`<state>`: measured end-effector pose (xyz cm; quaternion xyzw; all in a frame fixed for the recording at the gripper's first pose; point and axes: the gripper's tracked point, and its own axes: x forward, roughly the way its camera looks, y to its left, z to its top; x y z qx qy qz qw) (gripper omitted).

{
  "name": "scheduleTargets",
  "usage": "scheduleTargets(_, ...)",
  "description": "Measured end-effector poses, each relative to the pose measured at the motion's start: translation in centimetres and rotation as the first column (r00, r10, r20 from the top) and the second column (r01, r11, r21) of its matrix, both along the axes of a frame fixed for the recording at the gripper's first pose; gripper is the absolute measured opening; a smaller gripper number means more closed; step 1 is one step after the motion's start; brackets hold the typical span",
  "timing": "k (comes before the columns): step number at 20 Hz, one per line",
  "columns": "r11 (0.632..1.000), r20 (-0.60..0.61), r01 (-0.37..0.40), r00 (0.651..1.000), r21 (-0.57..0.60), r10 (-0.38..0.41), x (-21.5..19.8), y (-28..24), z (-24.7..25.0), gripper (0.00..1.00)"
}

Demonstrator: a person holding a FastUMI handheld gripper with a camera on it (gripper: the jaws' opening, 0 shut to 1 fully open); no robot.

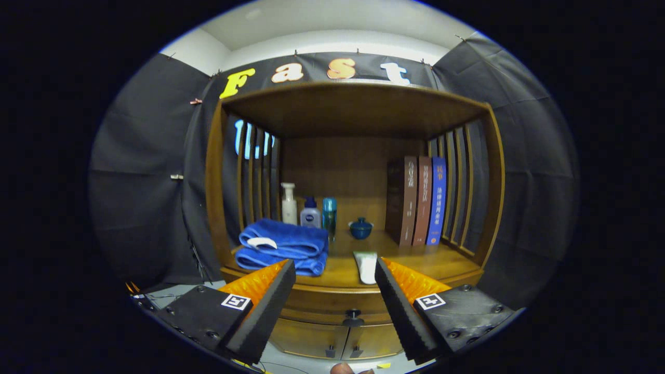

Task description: Pull open the drawer, take out the items inside it, and place them on the countertop above the cabinet.

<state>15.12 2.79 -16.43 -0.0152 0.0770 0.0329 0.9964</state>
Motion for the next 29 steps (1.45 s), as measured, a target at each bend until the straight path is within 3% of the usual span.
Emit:
scheduleTargets(7,1.0,0.1,0.002,0.995,0.026,-0.004,-5.8,1.0,11.1,0.99)
scheduleTargets(12,0.998,0.09,0.031,0.995,0.048,-0.036,-11.0,0.6,15.0,0.99)
scheduleTargets(25,0.995,0.08,-0.032,0.997,0.089,0.025,-14.7,2.0,16.0,1.0)
scheduleTargets(29,0.996,0.133,-0.012,0.991,0.085,0.001,-15.2,1.3,17.3,1.0)
